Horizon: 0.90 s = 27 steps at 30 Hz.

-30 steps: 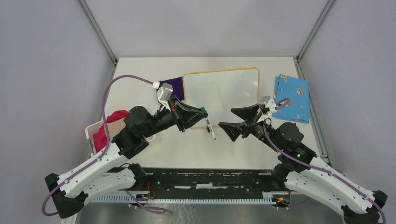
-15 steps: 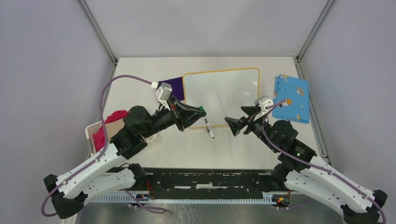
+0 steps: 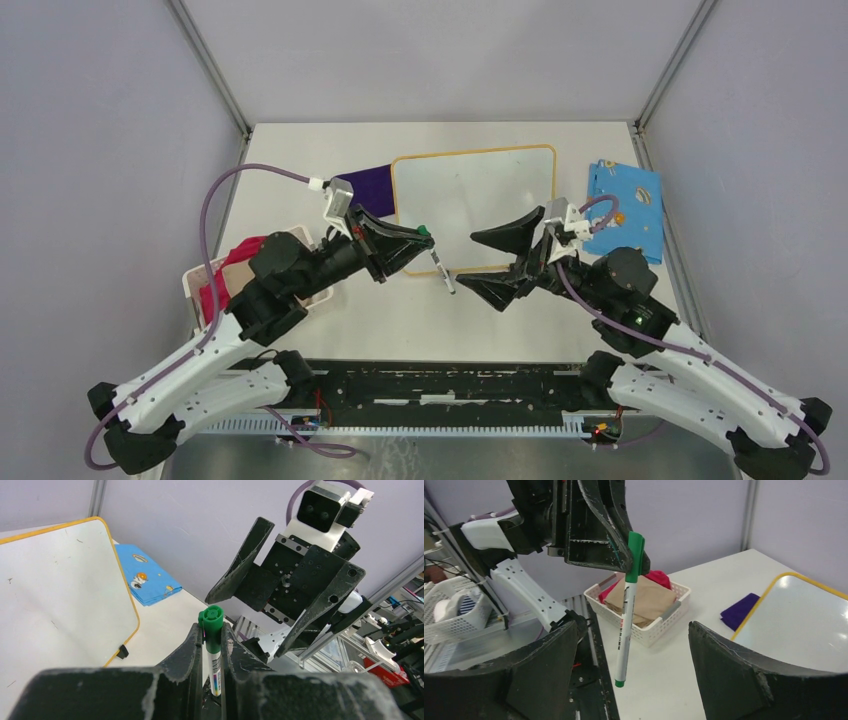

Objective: Write a sentence on the whiteboard
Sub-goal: Open the whiteboard marker at the center of the board.

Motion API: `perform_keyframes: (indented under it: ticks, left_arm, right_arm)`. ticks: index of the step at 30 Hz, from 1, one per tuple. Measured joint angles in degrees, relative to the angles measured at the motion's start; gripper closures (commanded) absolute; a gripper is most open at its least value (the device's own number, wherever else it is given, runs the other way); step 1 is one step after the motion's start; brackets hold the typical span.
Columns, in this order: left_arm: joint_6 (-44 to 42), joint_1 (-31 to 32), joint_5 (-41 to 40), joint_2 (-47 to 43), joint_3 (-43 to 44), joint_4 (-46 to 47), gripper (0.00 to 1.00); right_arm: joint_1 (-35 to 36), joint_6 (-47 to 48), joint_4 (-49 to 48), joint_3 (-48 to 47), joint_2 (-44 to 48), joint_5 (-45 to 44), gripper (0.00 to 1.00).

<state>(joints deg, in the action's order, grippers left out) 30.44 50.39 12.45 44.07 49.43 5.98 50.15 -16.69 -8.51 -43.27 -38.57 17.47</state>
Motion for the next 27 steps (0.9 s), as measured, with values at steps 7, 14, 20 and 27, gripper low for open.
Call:
perform_keyframes:
  ticks: [7,14,20,27]
  left_arm:
    - [0.2,0.0,0.8,-0.7,0.1,0.2,0.98]
    - [0.6,0.0,1.9,-0.7,0.5,0.2,0.98]
    - [1.1,0.0,4.4,-0.3,0.8,1.1,0.98]
    - [1.2,0.0,5.9,-0.1,0.9,1.4,0.98]
  right_arm:
    - [0.0,-3.8,-2.8,-1.0,-5.4,4.9,0.16]
    - [0.1,-7.3,-5.6,-1.4,-8.1,6.9,0.20]
    - [0.6,-10.0,-8.4,-2.5,-11.0,8.1,0.27]
    - [1.2,-11.5,-9.1,-3.7,-13.4,8.2,0.40]
